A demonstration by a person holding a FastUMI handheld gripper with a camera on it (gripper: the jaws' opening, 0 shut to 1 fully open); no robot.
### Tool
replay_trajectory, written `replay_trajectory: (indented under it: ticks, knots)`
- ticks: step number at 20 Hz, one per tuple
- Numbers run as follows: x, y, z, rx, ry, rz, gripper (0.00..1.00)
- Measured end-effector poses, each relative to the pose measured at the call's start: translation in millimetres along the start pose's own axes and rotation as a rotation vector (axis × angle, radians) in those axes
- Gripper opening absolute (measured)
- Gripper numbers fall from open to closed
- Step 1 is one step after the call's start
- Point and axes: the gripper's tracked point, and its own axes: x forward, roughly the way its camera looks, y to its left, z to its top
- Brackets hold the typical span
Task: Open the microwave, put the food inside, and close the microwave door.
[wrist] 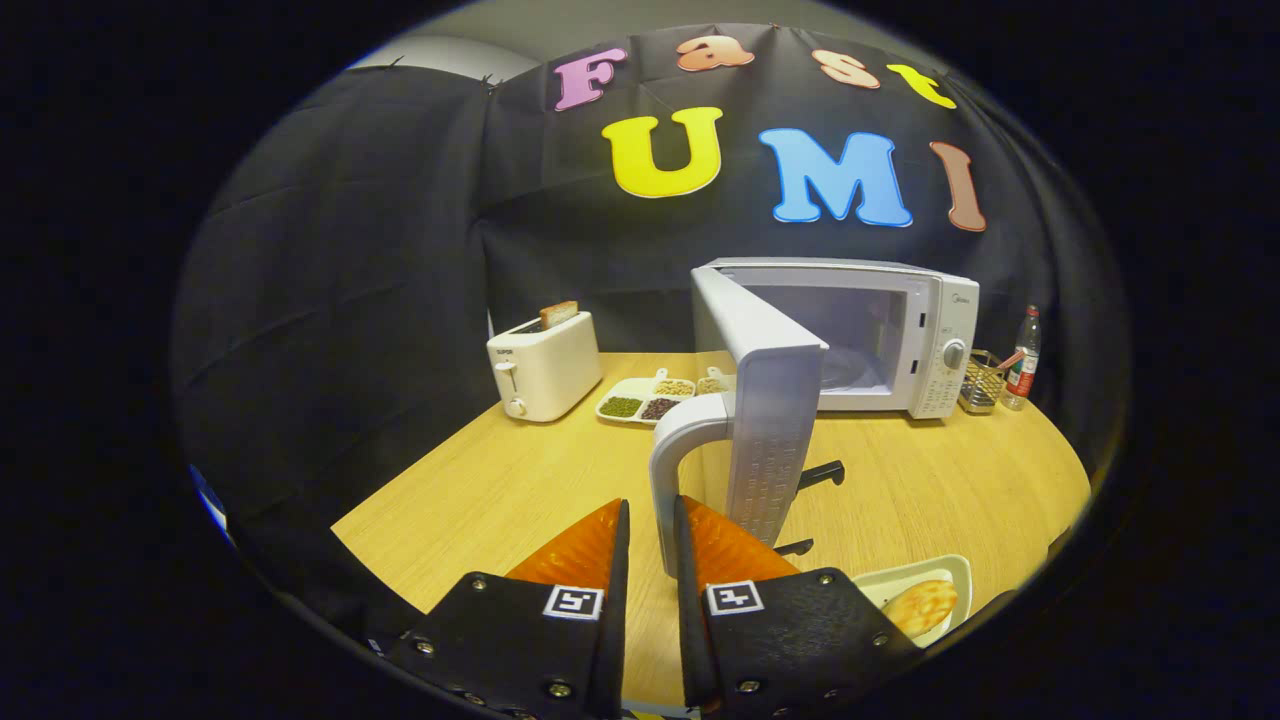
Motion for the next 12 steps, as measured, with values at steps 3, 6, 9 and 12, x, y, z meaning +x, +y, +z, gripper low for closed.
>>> replay_trajectory:
  ticks: [3,6,9,12]
  knots:
    - [-11,34,2,-0.015,0.016,0.173,0.24]
    - [-34,50,17,-0.027,-0.008,0.284,0.31]
    - [-64,54,37,-0.028,-0.065,0.361,0.72]
    - [-87,32,59,-0.048,-0.136,0.337,1.0]
